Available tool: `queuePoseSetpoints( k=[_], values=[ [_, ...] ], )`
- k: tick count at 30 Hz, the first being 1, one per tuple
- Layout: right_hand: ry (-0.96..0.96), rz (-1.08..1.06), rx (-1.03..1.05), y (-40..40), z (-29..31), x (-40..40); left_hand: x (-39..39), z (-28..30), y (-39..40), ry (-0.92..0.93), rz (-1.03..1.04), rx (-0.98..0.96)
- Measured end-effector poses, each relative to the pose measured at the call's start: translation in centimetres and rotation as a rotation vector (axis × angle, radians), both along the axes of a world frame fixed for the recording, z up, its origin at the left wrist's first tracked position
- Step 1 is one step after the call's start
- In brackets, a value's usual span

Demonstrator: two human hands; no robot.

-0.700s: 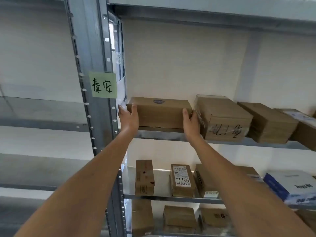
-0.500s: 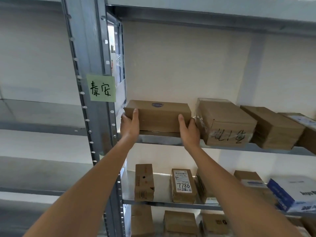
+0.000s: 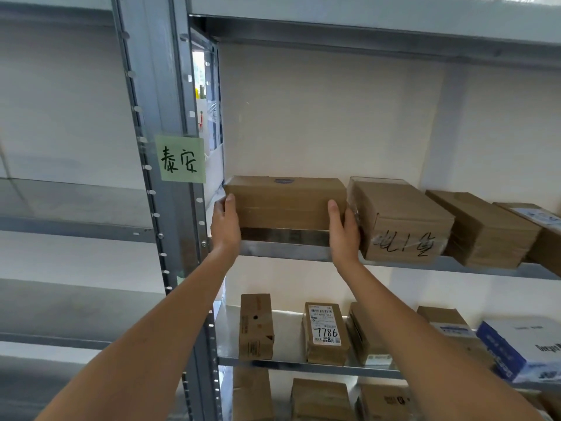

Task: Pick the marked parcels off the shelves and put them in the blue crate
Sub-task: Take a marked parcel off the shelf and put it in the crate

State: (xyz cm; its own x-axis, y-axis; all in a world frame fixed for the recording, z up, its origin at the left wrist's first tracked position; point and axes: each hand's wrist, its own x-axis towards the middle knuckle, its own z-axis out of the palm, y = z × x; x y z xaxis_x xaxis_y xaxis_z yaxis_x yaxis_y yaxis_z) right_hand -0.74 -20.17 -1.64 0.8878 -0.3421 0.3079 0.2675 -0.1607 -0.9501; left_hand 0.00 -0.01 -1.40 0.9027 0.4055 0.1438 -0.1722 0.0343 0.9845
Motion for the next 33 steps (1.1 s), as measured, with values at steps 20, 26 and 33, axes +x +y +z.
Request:
queuePoseSetpoints(
  k=[20,26,33],
  values=[
    [-0.082,0.074,0.19,0.0,1.1,0.9,0.5,1.6,0.1,-0.133,-0.003,-0.16],
    [-0.099,0.042,0.144,-0.2,0.7,1.4,1.0,0.9,-0.2,-0.076,-0.006,-0.201],
    [-0.054,0.091,0.134,-0.3,0.0,2.1,2.0,1.5,-0.3,0.02,0.058,-0.263]
  ],
)
